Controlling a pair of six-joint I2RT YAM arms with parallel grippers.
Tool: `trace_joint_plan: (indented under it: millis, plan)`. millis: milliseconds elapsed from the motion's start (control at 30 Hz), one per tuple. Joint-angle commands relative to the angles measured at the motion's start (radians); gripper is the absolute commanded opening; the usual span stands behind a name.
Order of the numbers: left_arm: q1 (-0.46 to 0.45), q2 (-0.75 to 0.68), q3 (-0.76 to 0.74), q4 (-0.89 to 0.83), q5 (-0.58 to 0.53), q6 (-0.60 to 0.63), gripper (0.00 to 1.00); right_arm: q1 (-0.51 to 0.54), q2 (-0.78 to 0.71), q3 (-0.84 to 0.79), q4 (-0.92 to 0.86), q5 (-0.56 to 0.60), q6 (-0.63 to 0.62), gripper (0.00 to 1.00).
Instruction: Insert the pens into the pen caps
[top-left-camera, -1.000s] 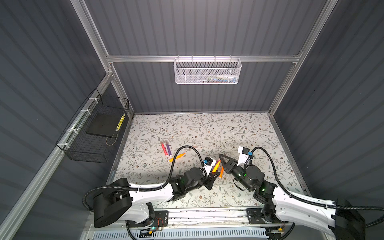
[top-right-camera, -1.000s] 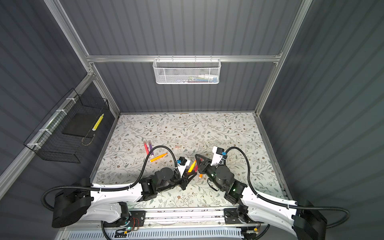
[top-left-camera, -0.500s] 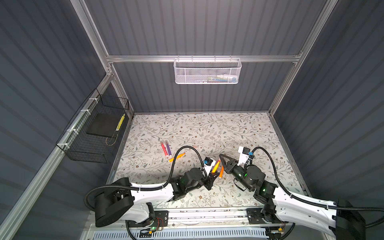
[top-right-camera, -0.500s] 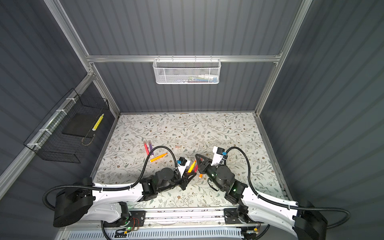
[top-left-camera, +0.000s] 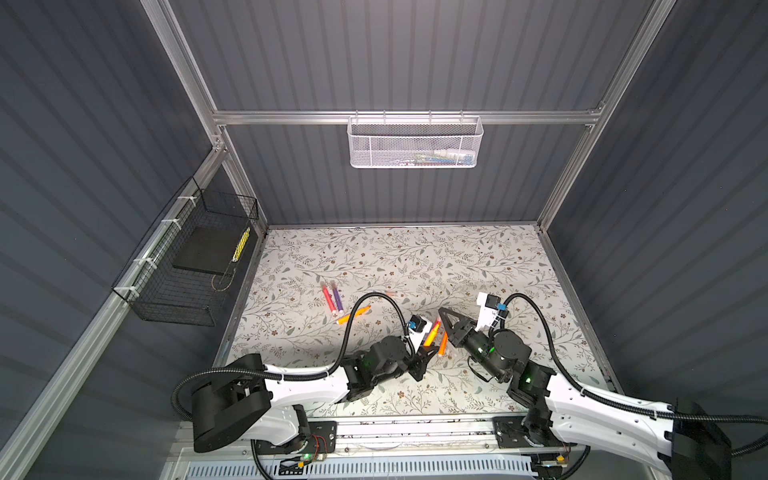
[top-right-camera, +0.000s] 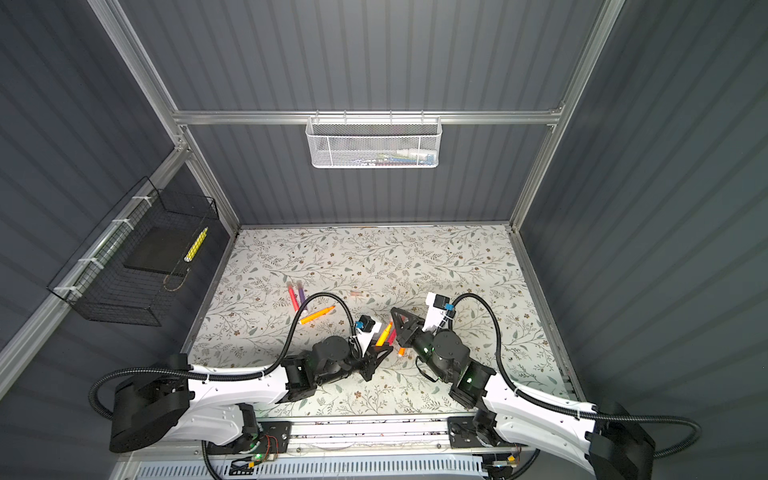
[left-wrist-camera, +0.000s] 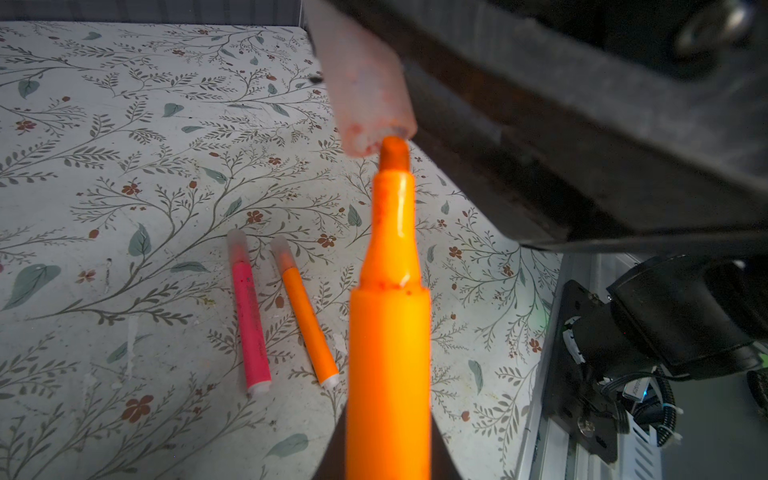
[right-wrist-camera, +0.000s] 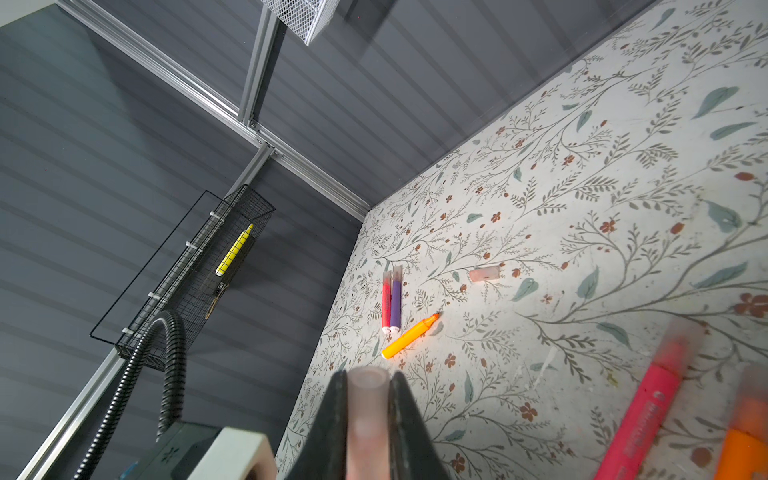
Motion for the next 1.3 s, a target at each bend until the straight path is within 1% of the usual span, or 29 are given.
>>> trace_joint_plan:
  millis: [0, 233, 433, 500, 567, 633, 833, 1000, 1100, 1200, 1267]
  plan:
    - [-0.001, 0.002, 0.001, 0.011, -0.008, -0.001, 0.0, -0.002, -0.006, 0.02, 0.007, -0.002, -0.014, 0.0]
    - [-0.001, -0.01, 0.011, 0.002, -0.033, -0.006, 0.0, -0.001, -0.001, 0.016, 0.012, -0.017, -0.008, 0.0]
    - [0.015, -0.003, 0.05, -0.02, -0.036, -0.03, 0.0, 0.004, 0.038, 0.0, 0.079, -0.061, -0.005, 0.0]
    - [0.045, -0.009, 0.051, -0.008, -0.003, -0.054, 0.0, 0.007, 0.048, -0.009, 0.099, -0.061, -0.006, 0.0]
    - [0.091, -0.01, 0.05, 0.018, 0.072, -0.083, 0.0, 0.008, 0.056, -0.015, 0.109, -0.06, -0.007, 0.0]
    - [0.118, -0.013, 0.059, 0.036, 0.12, -0.097, 0.0, 0.01, 0.06, -0.019, 0.121, -0.062, -0.014, 0.0]
    - [0.16, -0.032, 0.115, 0.047, 0.243, -0.113, 0.0, 0.024, 0.075, -0.029, 0.187, -0.089, -0.063, 0.0]
    - [0.179, -0.047, 0.17, 0.013, 0.284, -0.112, 0.0, 0.044, 0.086, -0.023, 0.232, -0.127, -0.126, 0.0]
    - [0.204, -0.066, 0.19, -0.008, 0.305, -0.127, 0.0, 0.054, 0.09, -0.025, 0.258, -0.172, -0.17, 0.0]
    - [0.21, -0.097, 0.209, -0.048, 0.311, -0.108, 0.0, 0.058, 0.086, -0.037, 0.285, -0.224, -0.203, 0.0]
    - [0.21, -0.113, 0.218, -0.064, 0.349, -0.075, 0.0, 0.059, 0.066, -0.043, 0.282, -0.249, -0.223, 0.0]
